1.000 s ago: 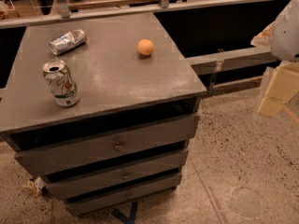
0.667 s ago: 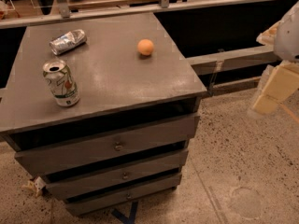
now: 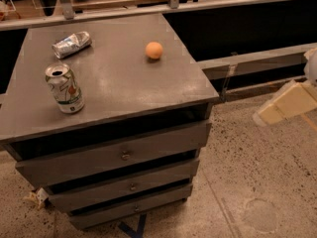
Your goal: Move orange near redbull can
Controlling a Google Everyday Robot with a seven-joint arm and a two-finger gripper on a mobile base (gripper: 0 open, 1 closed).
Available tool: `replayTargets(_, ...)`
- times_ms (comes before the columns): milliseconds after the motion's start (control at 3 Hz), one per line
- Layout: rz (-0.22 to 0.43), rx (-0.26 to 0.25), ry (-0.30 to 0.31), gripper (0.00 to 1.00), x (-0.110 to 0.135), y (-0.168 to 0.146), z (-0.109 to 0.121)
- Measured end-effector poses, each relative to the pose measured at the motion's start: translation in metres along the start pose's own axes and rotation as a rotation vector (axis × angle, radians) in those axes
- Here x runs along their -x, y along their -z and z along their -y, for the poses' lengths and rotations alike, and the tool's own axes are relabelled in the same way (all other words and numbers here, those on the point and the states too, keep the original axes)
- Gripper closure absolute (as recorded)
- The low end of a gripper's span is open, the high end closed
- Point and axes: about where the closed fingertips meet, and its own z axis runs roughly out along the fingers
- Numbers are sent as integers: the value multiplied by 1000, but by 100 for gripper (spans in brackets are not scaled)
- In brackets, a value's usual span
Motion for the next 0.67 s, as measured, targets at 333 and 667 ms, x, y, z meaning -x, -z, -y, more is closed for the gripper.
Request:
replayTargets(333,115,-64,-95,0,11,-20,23)
replayTargets(667,263,-130,-135,0,43,-39,60)
